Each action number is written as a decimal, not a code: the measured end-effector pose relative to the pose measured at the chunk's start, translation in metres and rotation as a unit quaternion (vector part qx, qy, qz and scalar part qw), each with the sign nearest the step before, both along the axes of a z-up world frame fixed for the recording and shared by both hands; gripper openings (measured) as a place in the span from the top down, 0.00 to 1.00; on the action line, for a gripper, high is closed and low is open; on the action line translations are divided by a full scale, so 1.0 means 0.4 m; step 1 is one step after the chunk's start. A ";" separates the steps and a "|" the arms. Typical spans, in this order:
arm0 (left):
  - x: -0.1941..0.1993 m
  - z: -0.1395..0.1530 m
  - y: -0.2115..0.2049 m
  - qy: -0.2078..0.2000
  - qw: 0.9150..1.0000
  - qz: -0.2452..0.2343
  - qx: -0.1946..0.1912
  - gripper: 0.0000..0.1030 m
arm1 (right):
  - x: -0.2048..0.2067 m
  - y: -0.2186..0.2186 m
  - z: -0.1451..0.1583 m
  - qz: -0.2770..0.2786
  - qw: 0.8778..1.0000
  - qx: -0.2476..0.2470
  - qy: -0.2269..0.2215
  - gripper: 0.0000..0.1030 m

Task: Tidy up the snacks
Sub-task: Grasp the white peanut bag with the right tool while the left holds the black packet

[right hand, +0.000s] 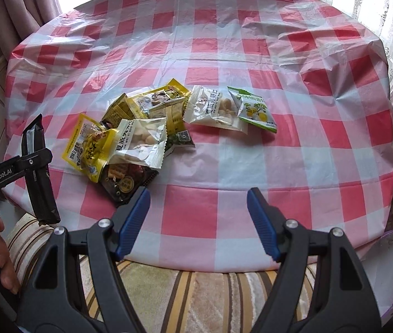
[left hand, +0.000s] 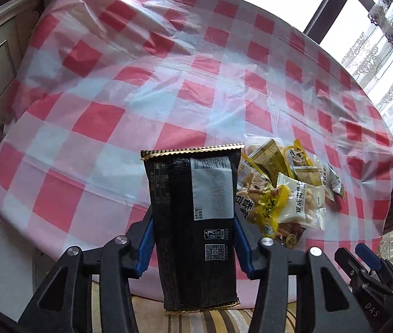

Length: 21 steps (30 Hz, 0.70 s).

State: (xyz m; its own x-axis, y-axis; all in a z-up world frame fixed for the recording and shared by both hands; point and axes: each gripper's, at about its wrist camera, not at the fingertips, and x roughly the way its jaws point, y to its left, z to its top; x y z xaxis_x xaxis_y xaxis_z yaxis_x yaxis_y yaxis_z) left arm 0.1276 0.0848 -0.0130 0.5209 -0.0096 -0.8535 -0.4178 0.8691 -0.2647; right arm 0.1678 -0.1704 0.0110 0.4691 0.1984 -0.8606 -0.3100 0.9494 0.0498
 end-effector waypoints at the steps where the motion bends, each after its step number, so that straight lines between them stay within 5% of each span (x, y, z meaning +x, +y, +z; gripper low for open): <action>1: -0.006 -0.006 0.019 0.001 1.000 0.009 -0.003 0.51 | 0.003 0.017 0.000 0.006 1.000 0.002 0.001 0.27; 19: -0.005 -0.065 0.062 0.000 0.999 0.006 -0.044 0.51 | 0.153 0.176 -0.113 -0.001 0.996 0.042 0.075 0.28; 21: -0.003 -0.070 0.062 0.000 0.999 0.003 -0.048 0.51 | 0.158 0.180 -0.113 0.004 0.996 0.049 0.072 0.38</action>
State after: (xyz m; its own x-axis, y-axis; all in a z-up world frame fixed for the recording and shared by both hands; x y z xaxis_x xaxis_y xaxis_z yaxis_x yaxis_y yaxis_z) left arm 0.1266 0.1098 -0.0410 0.5205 -0.0875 -0.8494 -0.4232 0.8375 -0.3456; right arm 0.2308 -0.0984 -0.0343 0.3406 0.2887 -0.8948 -0.3003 0.9353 0.1874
